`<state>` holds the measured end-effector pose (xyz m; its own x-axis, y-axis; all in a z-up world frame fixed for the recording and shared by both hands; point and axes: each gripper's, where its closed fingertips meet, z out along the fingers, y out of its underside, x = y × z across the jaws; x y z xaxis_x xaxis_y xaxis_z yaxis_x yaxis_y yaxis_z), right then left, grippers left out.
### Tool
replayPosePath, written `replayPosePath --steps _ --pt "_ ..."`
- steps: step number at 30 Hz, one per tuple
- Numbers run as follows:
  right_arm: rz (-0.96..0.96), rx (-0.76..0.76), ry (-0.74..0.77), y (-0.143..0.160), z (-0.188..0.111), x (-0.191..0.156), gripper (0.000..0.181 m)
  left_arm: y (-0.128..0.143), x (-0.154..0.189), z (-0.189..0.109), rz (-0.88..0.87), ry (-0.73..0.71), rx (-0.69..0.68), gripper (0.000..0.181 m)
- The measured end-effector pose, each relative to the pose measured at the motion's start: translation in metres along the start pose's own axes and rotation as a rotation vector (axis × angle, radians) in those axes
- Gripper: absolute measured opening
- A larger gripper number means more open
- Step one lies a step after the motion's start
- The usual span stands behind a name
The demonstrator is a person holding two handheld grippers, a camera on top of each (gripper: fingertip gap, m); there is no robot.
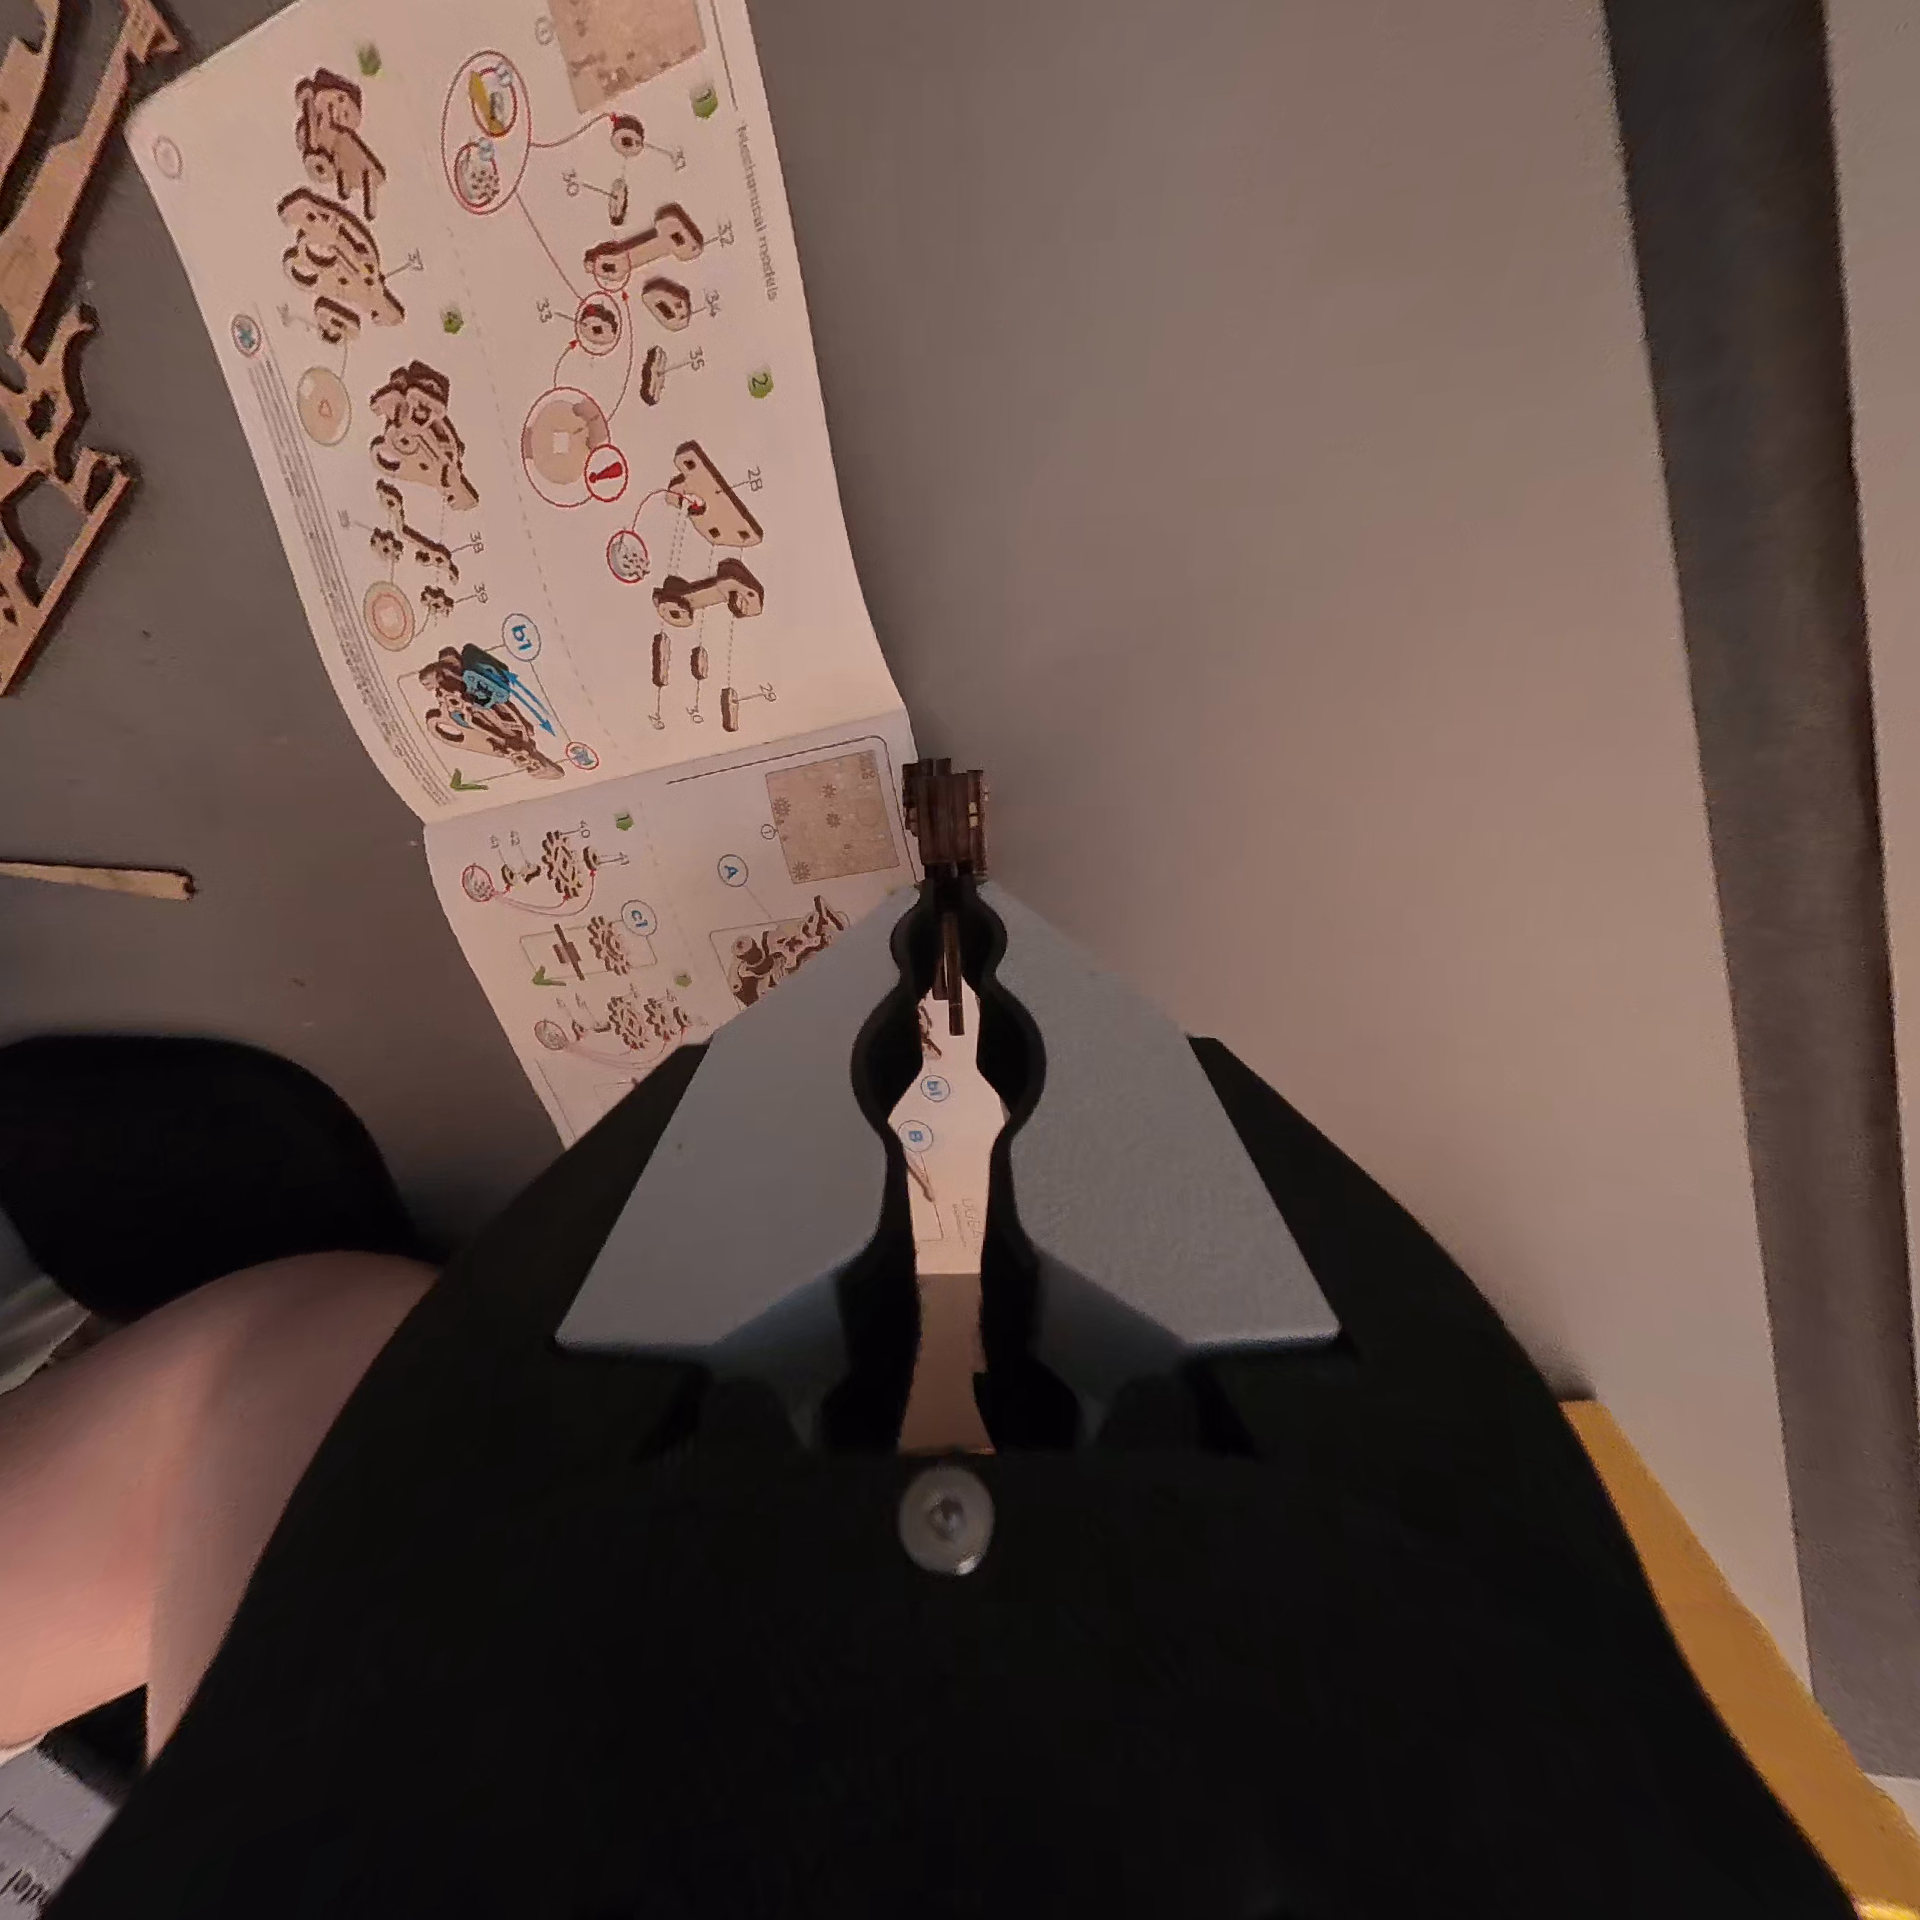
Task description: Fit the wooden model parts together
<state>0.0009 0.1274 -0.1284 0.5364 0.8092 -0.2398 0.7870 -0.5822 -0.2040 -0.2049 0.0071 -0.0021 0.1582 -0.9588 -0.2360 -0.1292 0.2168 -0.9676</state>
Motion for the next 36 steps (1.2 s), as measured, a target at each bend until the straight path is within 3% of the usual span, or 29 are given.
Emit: replayPosePath --steps 5,9,14,19,24,30,36 --pt "0.012 -0.011 0.053 0.005 -0.005 0.002 0.002 0.0 0.0 0.0 -0.02 0.011 0.011 0.028" --pt "-0.007 0.062 0.169 0.005 -0.03 -0.005 0.002 0.009 0.0 0.006 -0.045 0.021 -0.009 0.028" --pt "-0.084 0.209 0.201 -0.004 -0.06 -0.058 0.002 0.013 -0.004 0.022 -0.067 0.03 -0.039 0.028" --pt "-0.13 0.23 0.105 0.038 -0.059 -0.109 0.002 0.002 -0.01 0.048 -0.046 0.084 -0.031 0.028" --pt "-0.135 0.154 0.143 0.08 -0.064 -0.1 0.002 0.004 -0.01 0.085 0.032 0.125 -0.07 0.028" --pt "-0.185 0.163 0.095 0.084 -0.064 -0.096 0.002 0.017 -0.006 0.114 0.056 0.155 -0.104 0.028" --pt "-0.163 0.12 0.107 0.087 -0.055 -0.085 0.002 0.029 0.003 0.124 0.049 0.167 -0.131 0.028"
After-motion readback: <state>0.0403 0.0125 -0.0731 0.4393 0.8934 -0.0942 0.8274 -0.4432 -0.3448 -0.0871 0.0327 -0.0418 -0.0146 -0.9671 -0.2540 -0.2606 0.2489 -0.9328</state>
